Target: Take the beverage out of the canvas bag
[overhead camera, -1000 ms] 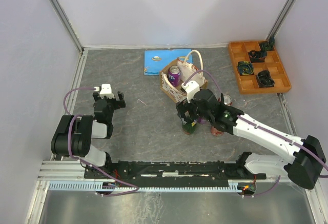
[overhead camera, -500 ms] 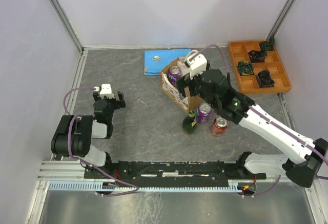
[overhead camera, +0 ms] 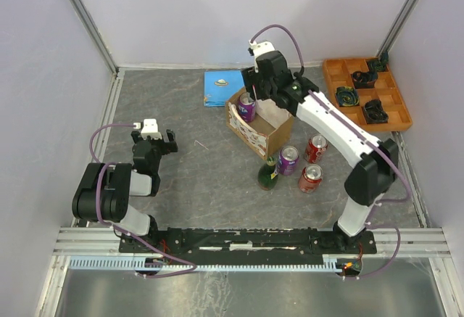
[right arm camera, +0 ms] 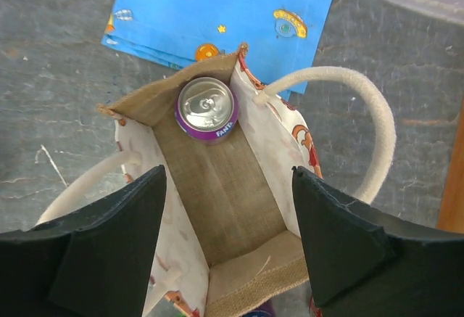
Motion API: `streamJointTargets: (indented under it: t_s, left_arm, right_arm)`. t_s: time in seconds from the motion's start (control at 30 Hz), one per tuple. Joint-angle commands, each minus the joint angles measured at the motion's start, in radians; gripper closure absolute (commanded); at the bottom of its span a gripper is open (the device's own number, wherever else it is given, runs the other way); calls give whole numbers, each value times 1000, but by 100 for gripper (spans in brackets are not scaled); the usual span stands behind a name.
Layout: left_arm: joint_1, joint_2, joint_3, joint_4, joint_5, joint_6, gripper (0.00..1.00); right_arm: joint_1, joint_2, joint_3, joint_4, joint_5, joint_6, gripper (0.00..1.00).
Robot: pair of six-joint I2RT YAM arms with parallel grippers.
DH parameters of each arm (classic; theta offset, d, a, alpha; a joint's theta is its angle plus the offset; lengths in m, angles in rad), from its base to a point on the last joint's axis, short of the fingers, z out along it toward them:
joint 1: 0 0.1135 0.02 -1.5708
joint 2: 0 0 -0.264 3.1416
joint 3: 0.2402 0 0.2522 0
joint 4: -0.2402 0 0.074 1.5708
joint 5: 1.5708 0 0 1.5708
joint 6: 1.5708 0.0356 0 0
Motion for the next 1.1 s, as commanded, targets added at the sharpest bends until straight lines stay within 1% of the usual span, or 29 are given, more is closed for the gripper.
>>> streamJointTargets:
  t_s: [0.0, 0.17, 0.27, 0.47, 0.67, 1.07]
  left_arm:
    - [4, 1, 3, 69, -23, 2, 1]
    - [3, 1, 3, 69, -23, 2, 1]
    - [4, 1, 3, 69, -22, 2, 1]
    - [3, 1, 3, 68, -23, 1, 1]
    - [3, 1, 3, 69, -21, 1, 1]
    - [4, 1, 3, 68, -21, 1, 1]
  right_arm:
    - [-37, 76, 145, -118, -70, 55, 21]
    - [-53, 172, 204, -147, -141, 72, 10]
    - [-53, 223, 221, -140, -177, 86, 7]
    - [-53, 287, 216, -102, -194, 113, 7]
    - [-54, 332, 201, -69, -172, 123, 7]
    - [-53, 459, 259, -72, -131, 109, 8]
